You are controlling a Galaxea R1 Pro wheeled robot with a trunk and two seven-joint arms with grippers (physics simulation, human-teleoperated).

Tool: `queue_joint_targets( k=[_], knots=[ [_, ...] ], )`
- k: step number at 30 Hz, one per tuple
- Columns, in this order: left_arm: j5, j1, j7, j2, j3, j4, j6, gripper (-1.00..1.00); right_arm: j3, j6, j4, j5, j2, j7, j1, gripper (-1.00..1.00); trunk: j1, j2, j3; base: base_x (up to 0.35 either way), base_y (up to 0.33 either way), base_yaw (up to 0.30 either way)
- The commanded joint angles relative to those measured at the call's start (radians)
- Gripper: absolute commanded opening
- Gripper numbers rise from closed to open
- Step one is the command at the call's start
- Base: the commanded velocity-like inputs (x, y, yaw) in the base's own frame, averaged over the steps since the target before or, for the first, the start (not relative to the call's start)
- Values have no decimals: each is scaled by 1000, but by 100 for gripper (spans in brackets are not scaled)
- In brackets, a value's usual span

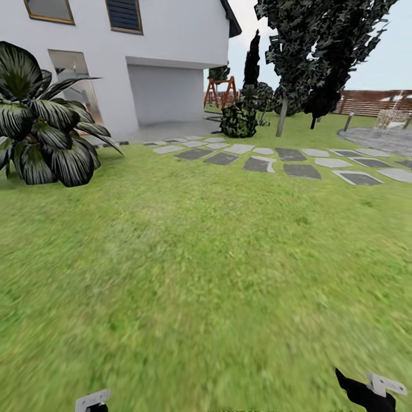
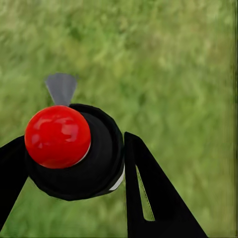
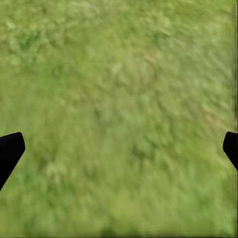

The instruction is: In the garden, pick up the pesticide atomizer on the floor and spray pesticide onto both trees until each tree trunk is fully covered.

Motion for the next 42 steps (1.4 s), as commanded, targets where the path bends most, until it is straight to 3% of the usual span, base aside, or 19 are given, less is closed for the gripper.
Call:
queue_joint_targets(
  k=[1, 16, 26, 42],
  knots=[
    [0, 0, 1, 0, 0, 0, 0, -100, 0, 0, 0, 0, 0, 0, 0, 100, -4, 7, 2, 0, 0, -231],
    [0, 0, 1, 0, 0, 1, 0, -100, 0, 0, 0, 0, 0, 0, 0, 100, -61, 112, 31, 0, 0, -212],
    [1, 1, -2, 0, 0, 2, -2, -100, 0, 0, 0, 0, 0, 0, 0, 100, -61, 112, 31, 15, -25, -295],
    [0, 1, -2, 0, 0, 14, -2, -100, 0, -2, 0, 0, 2, -2, 0, 100, -61, 112, 31, 46, -256, -197]
  ],
)
